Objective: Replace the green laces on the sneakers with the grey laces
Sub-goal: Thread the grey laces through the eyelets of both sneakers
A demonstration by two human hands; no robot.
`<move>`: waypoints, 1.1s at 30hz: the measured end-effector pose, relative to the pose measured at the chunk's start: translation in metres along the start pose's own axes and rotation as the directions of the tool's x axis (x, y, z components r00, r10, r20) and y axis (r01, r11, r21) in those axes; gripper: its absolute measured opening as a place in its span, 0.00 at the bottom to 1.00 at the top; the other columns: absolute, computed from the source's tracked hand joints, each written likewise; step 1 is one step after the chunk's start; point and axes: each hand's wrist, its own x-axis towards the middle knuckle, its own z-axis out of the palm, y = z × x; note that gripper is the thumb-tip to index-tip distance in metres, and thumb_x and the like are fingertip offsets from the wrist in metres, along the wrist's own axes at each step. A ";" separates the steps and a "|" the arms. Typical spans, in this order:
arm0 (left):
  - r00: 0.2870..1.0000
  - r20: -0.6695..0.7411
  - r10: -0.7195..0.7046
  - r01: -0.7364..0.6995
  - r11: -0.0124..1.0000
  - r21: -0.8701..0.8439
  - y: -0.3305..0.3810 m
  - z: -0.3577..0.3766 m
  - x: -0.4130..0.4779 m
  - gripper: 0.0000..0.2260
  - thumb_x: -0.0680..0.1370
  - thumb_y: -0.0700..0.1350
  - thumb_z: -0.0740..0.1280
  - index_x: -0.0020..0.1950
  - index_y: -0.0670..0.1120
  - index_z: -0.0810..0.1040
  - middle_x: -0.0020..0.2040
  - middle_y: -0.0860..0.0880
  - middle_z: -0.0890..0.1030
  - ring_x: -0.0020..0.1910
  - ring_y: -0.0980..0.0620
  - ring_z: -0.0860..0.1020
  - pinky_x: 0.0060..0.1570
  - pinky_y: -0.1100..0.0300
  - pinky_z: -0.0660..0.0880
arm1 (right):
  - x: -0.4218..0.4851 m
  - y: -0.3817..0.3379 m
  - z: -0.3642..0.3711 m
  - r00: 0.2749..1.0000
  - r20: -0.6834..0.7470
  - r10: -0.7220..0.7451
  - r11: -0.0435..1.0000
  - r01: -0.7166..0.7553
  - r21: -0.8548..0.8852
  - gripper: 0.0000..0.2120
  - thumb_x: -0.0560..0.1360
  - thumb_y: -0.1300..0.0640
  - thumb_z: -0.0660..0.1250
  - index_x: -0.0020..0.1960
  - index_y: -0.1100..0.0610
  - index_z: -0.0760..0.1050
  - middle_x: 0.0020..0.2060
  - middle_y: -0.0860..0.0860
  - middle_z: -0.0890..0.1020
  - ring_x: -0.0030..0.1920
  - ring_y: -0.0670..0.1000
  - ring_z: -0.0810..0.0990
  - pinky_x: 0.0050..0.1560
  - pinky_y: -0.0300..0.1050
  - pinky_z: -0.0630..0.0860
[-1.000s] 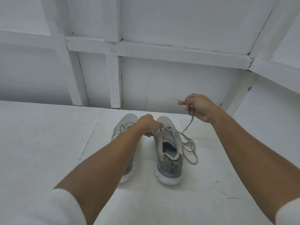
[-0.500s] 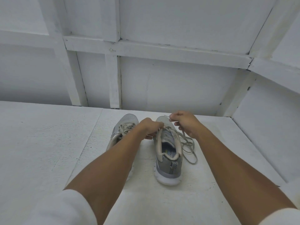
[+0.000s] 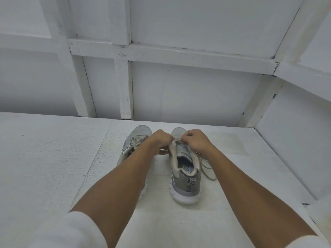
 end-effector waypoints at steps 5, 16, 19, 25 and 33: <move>1.000 -0.002 -0.003 0.003 1.000 -0.012 -0.001 0.000 0.001 0.04 0.78 0.35 0.61 0.47 0.41 0.75 0.38 0.45 0.78 0.33 0.51 0.76 0.29 0.61 0.75 | 0.000 0.000 0.002 1.000 0.012 0.001 1.000 0.000 -0.021 0.07 0.70 0.63 0.65 0.35 0.56 0.78 0.34 0.49 0.80 0.37 0.47 0.75 0.37 0.40 0.71; 1.000 -0.003 -0.010 0.010 1.000 -0.020 -0.002 0.001 0.004 0.04 0.79 0.36 0.62 0.49 0.41 0.75 0.39 0.44 0.78 0.34 0.51 0.77 0.30 0.60 0.75 | -0.003 -0.001 0.003 1.000 0.011 0.017 1.000 -0.017 -0.010 0.07 0.69 0.63 0.65 0.33 0.56 0.77 0.33 0.49 0.79 0.36 0.48 0.75 0.39 0.42 0.72; 1.000 0.003 -0.012 0.012 1.000 -0.017 -0.004 0.001 0.004 0.04 0.78 0.36 0.62 0.49 0.41 0.75 0.39 0.44 0.78 0.34 0.51 0.77 0.31 0.60 0.75 | -0.003 -0.001 0.003 1.000 0.019 0.022 1.000 -0.022 -0.009 0.07 0.69 0.62 0.66 0.34 0.56 0.77 0.33 0.50 0.79 0.37 0.48 0.75 0.41 0.43 0.73; 1.000 0.006 -0.012 0.012 0.999 -0.033 -0.004 0.000 0.003 0.04 0.78 0.35 0.61 0.47 0.42 0.75 0.37 0.45 0.78 0.33 0.51 0.76 0.30 0.61 0.74 | -0.004 0.000 0.003 0.999 0.021 0.033 0.999 -0.034 0.014 0.08 0.70 0.62 0.66 0.33 0.56 0.78 0.32 0.50 0.79 0.35 0.48 0.75 0.39 0.42 0.73; 1.000 0.010 -0.017 0.017 0.999 -0.033 -0.004 0.000 0.004 0.04 0.78 0.35 0.62 0.49 0.41 0.75 0.38 0.45 0.79 0.34 0.51 0.77 0.29 0.61 0.74 | -0.006 -0.003 0.003 0.999 0.024 0.047 0.999 -0.048 0.013 0.09 0.70 0.63 0.66 0.31 0.57 0.77 0.30 0.51 0.78 0.33 0.49 0.73 0.35 0.41 0.70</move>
